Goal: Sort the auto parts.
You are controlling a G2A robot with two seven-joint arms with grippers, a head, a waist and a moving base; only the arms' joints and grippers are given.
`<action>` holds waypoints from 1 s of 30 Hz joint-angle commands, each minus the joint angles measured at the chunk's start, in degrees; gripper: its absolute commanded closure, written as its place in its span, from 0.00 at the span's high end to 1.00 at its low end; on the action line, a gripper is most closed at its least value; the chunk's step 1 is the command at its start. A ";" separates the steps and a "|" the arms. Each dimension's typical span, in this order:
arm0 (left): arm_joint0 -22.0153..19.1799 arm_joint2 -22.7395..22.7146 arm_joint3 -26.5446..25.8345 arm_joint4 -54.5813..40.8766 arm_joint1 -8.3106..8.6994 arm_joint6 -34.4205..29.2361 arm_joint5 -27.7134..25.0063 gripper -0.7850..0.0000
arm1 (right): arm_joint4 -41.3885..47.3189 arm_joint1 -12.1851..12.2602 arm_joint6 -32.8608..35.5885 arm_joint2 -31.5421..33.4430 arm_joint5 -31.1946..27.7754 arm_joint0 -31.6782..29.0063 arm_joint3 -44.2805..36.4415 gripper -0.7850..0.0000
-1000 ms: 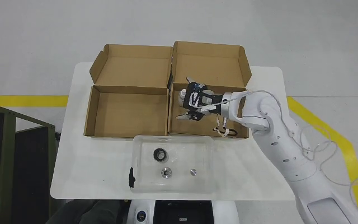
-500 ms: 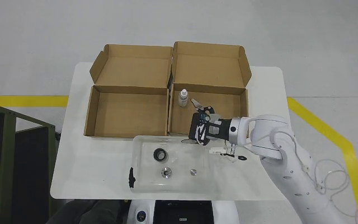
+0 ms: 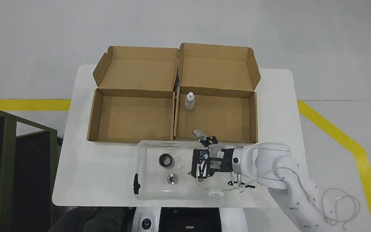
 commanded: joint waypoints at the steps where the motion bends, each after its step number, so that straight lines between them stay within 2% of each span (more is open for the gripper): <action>1: 0.00 0.00 0.00 0.00 0.00 0.00 0.00 1.00 | -0.09 0.17 0.23 -0.14 -0.47 -0.78 -0.09 1.00; 13: 0.00 0.00 0.00 0.00 0.00 0.00 0.00 1.00 | -1.57 0.97 2.87 -2.68 -2.35 -3.11 0.20 1.00; 21: 0.00 0.00 0.00 0.00 0.00 0.00 0.00 1.00 | -1.54 1.27 6.33 -4.57 -2.64 -2.48 1.71 1.00; 30: 0.00 0.00 0.00 0.00 0.00 0.00 0.00 1.00 | -1.69 1.36 9.02 -6.55 -1.50 -0.83 3.53 0.95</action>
